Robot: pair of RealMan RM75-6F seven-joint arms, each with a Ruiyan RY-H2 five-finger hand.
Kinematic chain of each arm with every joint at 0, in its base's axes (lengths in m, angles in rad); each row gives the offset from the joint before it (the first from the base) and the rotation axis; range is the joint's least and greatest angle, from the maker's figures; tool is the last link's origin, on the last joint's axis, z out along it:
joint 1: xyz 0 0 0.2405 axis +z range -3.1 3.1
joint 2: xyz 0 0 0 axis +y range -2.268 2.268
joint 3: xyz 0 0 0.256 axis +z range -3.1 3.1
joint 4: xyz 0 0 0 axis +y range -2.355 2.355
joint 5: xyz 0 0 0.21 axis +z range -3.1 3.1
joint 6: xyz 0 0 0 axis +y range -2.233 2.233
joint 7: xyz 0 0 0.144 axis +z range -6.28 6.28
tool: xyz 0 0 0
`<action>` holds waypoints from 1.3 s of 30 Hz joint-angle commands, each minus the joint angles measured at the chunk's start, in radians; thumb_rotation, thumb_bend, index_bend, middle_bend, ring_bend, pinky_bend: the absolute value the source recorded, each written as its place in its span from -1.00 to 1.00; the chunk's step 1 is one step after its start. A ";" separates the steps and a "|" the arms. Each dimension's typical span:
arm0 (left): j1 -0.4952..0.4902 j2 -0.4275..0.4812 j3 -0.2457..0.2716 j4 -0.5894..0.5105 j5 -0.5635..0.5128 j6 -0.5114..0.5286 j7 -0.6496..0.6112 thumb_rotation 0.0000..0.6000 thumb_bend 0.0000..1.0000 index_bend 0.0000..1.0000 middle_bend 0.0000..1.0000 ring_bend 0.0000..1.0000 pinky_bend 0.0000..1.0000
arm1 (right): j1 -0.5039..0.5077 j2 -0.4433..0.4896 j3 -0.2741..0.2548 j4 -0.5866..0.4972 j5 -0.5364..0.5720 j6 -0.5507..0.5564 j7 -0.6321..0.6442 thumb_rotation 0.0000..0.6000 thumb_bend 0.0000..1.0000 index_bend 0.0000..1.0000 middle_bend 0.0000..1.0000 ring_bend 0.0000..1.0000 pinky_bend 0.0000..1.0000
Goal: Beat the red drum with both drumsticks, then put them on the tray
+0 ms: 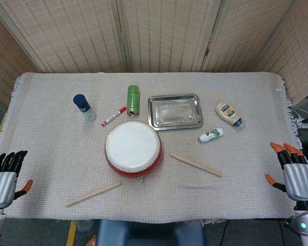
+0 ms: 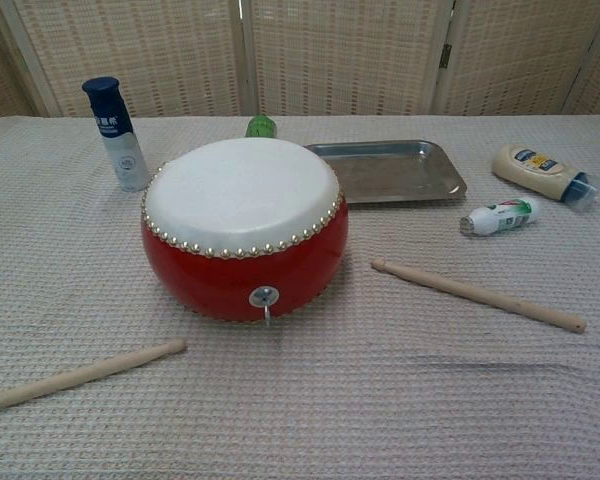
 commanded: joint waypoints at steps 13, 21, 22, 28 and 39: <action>0.000 -0.002 0.001 -0.015 0.004 0.005 0.007 1.00 -0.37 -0.85 -0.82 -0.86 -0.92 | 0.001 0.000 0.009 0.018 -0.007 0.015 0.025 1.00 -0.77 -0.72 -0.66 -0.83 -0.65; -0.031 -0.002 0.021 -0.031 0.063 -0.032 -0.044 1.00 -0.37 -0.80 -0.77 -0.82 -0.91 | -0.001 0.003 0.015 0.032 -0.015 0.031 0.042 1.00 -0.77 -0.72 -0.66 -0.83 -0.65; -0.036 0.000 0.026 -0.035 0.070 -0.043 -0.051 1.00 -0.37 -0.80 -0.77 -0.82 -0.91 | -0.001 0.002 0.016 0.034 -0.015 0.032 0.043 1.00 -0.77 -0.72 -0.66 -0.83 -0.65; -0.077 -0.005 0.046 -0.050 0.122 -0.098 -0.065 1.00 -0.37 -0.75 -0.74 -0.80 -0.91 | 0.002 0.001 0.020 0.040 -0.013 0.030 0.048 1.00 -0.77 -0.72 -0.66 -0.83 -0.65; -0.182 -0.069 0.073 -0.093 0.181 -0.246 -0.052 1.00 -0.37 -0.41 -0.65 -0.74 -0.88 | 0.010 0.003 0.025 0.045 -0.005 0.017 0.050 1.00 -0.77 -0.72 -0.66 -0.83 -0.65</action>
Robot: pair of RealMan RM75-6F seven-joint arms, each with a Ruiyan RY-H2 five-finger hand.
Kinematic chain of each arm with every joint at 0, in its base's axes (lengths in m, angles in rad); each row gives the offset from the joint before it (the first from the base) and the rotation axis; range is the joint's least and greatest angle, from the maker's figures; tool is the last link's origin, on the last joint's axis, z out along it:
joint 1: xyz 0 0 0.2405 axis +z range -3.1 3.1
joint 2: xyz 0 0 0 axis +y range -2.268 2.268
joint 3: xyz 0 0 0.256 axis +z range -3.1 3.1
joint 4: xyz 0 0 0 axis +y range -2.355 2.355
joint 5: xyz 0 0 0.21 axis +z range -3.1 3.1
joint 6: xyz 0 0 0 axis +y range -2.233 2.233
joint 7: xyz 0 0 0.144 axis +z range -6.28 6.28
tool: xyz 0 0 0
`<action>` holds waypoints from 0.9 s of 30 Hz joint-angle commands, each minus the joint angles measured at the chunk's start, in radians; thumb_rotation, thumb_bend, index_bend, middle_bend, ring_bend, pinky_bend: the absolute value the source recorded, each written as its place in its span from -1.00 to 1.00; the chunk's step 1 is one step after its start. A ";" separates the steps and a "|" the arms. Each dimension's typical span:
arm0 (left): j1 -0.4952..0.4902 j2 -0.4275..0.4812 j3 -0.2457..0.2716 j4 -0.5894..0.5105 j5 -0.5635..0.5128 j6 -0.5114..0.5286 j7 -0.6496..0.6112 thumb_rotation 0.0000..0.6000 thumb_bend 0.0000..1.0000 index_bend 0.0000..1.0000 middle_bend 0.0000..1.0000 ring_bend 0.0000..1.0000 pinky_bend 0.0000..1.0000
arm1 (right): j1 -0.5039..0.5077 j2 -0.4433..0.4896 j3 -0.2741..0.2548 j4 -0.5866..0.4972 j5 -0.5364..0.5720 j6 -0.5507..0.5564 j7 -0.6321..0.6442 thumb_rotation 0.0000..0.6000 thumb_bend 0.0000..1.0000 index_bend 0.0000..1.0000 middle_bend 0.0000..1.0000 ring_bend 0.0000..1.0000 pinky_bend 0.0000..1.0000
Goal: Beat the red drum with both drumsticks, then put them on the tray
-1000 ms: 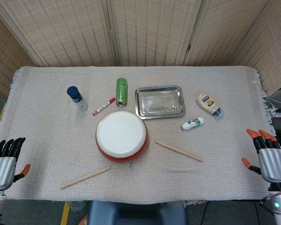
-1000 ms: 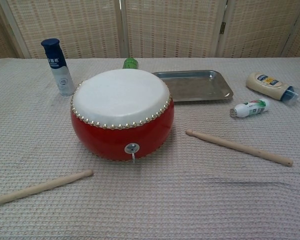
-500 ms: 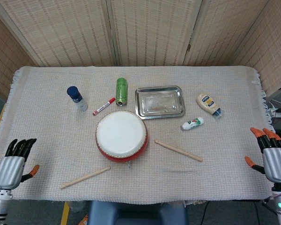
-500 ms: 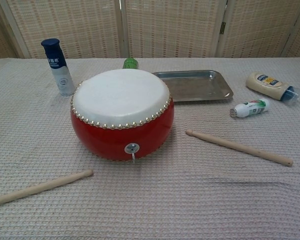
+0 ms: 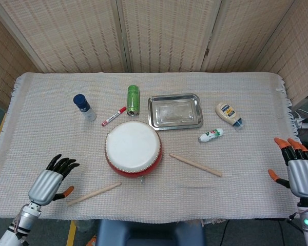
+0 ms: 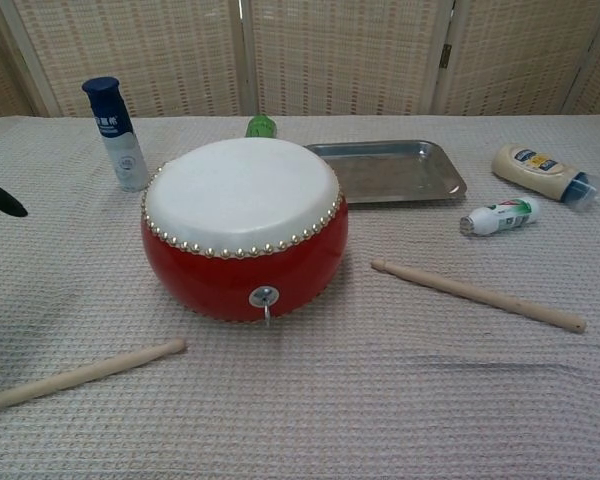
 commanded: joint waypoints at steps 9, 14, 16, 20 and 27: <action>-0.084 -0.081 -0.004 -0.070 -0.090 -0.159 0.113 1.00 -0.37 -0.37 -0.61 -0.71 -0.86 | 0.003 0.002 0.001 0.009 0.008 -0.009 0.009 1.00 -0.77 -0.72 -0.66 -0.83 -0.65; -0.112 -0.120 -0.003 -0.077 -0.137 -0.213 0.155 1.00 -0.37 -0.37 -0.60 -0.70 -0.85 | 0.002 0.005 0.002 0.009 0.010 -0.009 0.011 1.00 -0.77 -0.72 -0.66 -0.83 -0.65; -0.118 -0.141 -0.005 -0.077 -0.157 -0.222 0.175 1.00 -0.37 -0.37 -0.58 -0.69 -0.85 | 0.002 0.007 0.002 0.009 0.012 -0.009 0.012 1.00 -0.77 -0.72 -0.66 -0.83 -0.65; -0.117 -0.191 -0.007 -0.061 -0.209 -0.216 0.271 1.00 -0.37 -0.38 -0.57 -0.69 -0.84 | 0.001 0.011 0.003 0.009 0.015 -0.011 0.017 1.00 -0.78 -0.72 -0.66 -0.83 -0.65; -0.099 -0.268 -0.014 -0.062 -0.331 -0.179 0.403 1.00 -0.37 -0.38 -0.57 -0.67 -0.81 | 0.005 0.017 0.002 0.008 0.014 -0.018 0.028 1.00 -0.77 -0.73 -0.66 -0.83 -0.65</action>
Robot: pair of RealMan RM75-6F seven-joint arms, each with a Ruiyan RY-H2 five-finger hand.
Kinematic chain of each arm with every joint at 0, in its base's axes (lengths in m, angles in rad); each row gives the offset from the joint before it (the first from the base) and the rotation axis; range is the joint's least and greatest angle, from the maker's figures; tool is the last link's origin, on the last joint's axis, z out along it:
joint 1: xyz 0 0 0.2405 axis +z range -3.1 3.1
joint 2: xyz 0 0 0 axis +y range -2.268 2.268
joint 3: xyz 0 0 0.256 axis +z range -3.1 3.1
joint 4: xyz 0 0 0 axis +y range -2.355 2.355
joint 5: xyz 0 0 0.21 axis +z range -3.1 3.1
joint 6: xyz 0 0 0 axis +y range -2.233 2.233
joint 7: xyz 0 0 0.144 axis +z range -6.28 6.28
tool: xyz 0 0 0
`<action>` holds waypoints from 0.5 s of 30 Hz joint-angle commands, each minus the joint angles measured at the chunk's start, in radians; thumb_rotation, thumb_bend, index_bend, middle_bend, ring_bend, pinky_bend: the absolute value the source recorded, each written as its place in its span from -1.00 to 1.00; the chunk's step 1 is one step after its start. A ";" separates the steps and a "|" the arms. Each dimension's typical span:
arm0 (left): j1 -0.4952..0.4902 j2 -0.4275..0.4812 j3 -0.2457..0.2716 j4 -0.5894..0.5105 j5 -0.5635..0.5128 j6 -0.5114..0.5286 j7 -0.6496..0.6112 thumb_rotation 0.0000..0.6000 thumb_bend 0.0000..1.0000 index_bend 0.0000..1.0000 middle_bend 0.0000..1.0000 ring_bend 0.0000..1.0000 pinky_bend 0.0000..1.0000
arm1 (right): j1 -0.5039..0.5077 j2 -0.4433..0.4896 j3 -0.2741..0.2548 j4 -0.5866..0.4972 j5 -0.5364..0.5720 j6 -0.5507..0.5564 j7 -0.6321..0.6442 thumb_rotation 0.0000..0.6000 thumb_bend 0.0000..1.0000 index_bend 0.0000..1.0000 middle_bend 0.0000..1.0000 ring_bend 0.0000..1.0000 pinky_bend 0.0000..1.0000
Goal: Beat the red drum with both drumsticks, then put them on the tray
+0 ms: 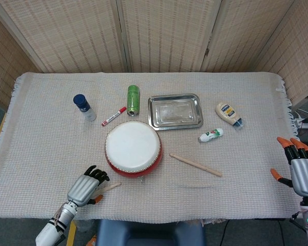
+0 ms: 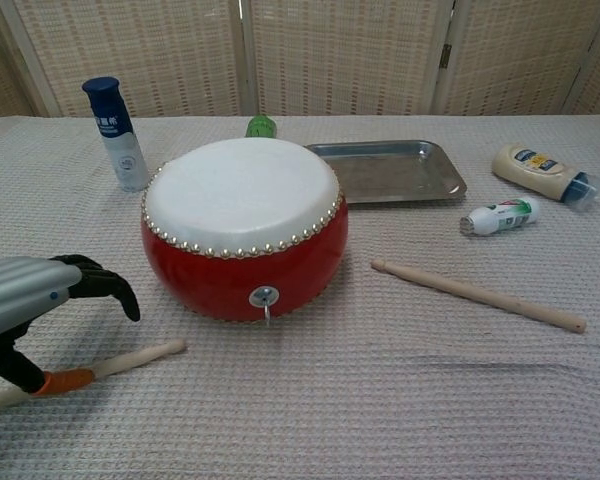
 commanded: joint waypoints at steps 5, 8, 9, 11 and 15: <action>0.013 -0.076 -0.008 0.004 -0.115 0.040 0.098 1.00 -0.37 -0.34 -0.57 -0.66 -0.78 | 0.005 0.000 -0.002 0.001 -0.008 -0.005 0.009 1.00 -0.77 -0.72 -0.66 -0.83 -0.65; 0.010 -0.092 -0.012 0.011 -0.137 0.043 0.102 1.00 -0.36 -0.31 -0.55 -0.65 -0.75 | 0.006 0.000 -0.003 0.003 -0.009 -0.007 0.014 1.00 -0.77 -0.72 -0.66 -0.83 -0.65; 0.009 -0.097 -0.013 0.014 -0.141 0.045 0.100 1.00 -0.36 -0.30 -0.55 -0.64 -0.75 | 0.007 0.000 -0.003 0.003 -0.010 -0.007 0.015 1.00 -0.77 -0.72 -0.66 -0.83 -0.65; 0.009 -0.106 -0.014 0.021 -0.147 0.050 0.097 1.00 -0.36 -0.27 -0.54 -0.64 -0.75 | 0.006 0.000 -0.004 0.003 -0.011 -0.007 0.018 1.00 -0.77 -0.72 -0.66 -0.83 -0.65; 0.006 -0.116 -0.013 0.028 -0.154 0.052 0.097 1.00 -0.34 -0.22 -0.54 -0.62 -0.75 | 0.007 0.000 -0.004 0.003 -0.011 -0.007 0.020 1.00 -0.77 -0.73 -0.66 -0.83 -0.65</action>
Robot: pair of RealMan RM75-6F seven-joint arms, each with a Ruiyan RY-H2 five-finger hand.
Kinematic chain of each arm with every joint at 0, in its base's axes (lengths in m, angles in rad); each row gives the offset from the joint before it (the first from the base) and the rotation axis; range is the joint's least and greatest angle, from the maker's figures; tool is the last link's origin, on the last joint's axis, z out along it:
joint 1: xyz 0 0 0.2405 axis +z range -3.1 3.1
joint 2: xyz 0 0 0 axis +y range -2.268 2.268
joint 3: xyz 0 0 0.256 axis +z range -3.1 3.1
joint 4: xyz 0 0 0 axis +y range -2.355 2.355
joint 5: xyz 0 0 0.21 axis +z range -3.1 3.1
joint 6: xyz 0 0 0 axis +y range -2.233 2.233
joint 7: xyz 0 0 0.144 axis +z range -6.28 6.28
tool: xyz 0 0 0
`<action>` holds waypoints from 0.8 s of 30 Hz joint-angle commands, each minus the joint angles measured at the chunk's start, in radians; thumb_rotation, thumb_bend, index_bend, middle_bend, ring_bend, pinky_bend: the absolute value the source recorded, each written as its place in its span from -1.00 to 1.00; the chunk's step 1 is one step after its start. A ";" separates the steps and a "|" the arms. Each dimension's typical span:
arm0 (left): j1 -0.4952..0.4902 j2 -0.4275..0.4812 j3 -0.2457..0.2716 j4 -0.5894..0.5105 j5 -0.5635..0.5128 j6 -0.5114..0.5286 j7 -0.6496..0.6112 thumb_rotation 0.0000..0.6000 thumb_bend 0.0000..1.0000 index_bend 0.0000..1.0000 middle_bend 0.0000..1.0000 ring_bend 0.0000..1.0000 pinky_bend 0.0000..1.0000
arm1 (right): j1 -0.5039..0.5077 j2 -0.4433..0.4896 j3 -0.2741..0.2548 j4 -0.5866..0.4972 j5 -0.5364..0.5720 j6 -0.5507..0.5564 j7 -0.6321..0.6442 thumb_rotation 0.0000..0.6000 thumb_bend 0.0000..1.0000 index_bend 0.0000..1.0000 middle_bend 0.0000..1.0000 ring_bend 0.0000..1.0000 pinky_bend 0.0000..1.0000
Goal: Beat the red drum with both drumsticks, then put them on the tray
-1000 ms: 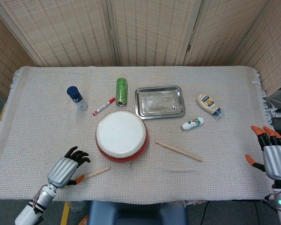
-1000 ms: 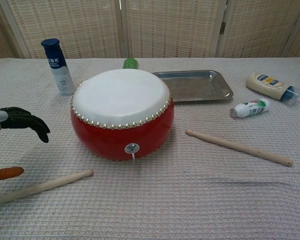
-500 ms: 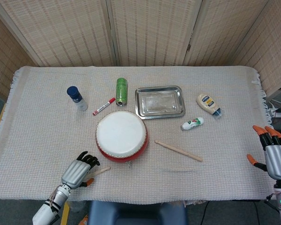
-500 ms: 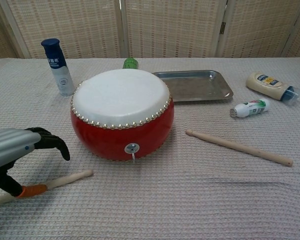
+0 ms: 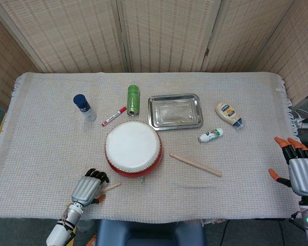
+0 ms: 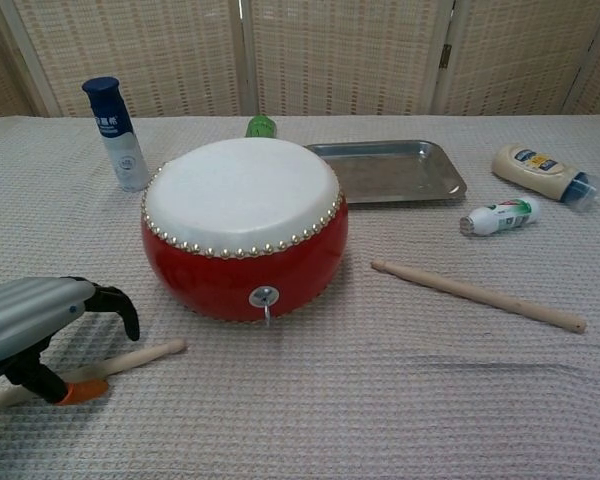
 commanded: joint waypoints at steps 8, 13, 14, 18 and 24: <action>-0.006 -0.033 0.003 0.043 -0.018 0.011 0.000 1.00 -0.27 -0.13 -0.51 -0.61 -0.74 | -0.001 0.009 -0.004 -0.008 -0.004 -0.003 0.030 1.00 -0.77 -0.72 -0.66 -0.83 -0.65; -0.008 -0.043 0.015 0.066 -0.008 0.012 -0.008 1.00 -0.24 -0.11 -0.50 -0.61 -0.74 | 0.000 0.009 -0.005 -0.008 -0.007 -0.002 0.032 1.00 -0.77 -0.73 -0.66 -0.83 -0.65; -0.008 -0.045 0.017 0.069 -0.006 0.014 -0.009 1.00 -0.24 -0.11 -0.50 -0.61 -0.74 | 0.000 0.010 -0.005 -0.008 -0.007 -0.002 0.033 1.00 -0.77 -0.72 -0.66 -0.83 -0.65; -0.008 -0.051 0.026 0.082 0.008 0.018 -0.021 1.00 -0.18 -0.05 -0.50 -0.61 -0.74 | -0.001 0.010 -0.005 -0.009 -0.006 -0.002 0.033 1.00 -0.77 -0.72 -0.66 -0.83 -0.65; -0.009 -0.050 0.037 0.094 0.022 0.021 -0.024 1.00 -0.15 0.02 -0.49 -0.61 -0.74 | 0.000 0.012 -0.005 -0.011 -0.006 -0.002 0.035 1.00 -0.77 -0.72 -0.66 -0.83 -0.65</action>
